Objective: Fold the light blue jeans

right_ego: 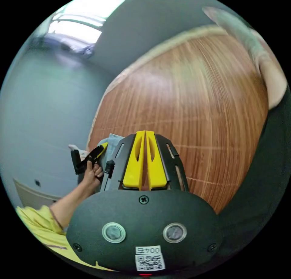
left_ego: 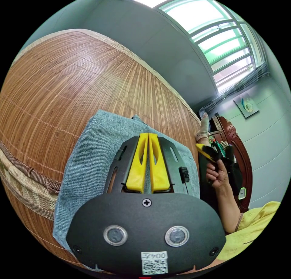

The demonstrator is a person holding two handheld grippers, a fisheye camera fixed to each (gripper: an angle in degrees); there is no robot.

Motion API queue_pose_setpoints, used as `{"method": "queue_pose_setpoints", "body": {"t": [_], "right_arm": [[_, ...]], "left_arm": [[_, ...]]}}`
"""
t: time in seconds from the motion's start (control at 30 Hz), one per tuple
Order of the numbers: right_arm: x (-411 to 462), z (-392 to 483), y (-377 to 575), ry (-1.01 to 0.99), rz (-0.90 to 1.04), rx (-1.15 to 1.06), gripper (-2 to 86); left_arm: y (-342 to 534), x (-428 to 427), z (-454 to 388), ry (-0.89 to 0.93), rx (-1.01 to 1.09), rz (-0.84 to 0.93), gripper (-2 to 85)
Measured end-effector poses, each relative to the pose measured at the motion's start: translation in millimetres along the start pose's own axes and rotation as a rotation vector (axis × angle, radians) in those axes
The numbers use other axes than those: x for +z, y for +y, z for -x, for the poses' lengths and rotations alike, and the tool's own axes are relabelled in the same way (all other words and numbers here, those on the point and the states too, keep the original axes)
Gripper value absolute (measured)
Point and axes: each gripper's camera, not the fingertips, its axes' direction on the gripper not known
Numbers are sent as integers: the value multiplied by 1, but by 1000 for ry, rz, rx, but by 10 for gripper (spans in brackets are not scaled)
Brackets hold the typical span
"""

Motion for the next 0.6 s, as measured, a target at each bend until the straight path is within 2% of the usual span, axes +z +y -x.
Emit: {"method": "queue_pose_setpoints", "body": {"t": [0.07,0.17,0.4,0.43,0.6], "right_arm": [[6,83,23,63,-62,-264,76],[54,167,61,123,-28,-457,162],[179,240,121,475,108,-567,182],[188,247,132,505,67,-600,182],[208,273,160,497,8,-625,182]], "left_arm": [[0,-2,1,-2,3,2,7],[-1,-7,2,-6,7,2,7],[-2,-18,5,-9,12,-1,8],[-3,-19,5,-13,14,-1,8],[-6,-27,8,-15,11,3,8]]}}
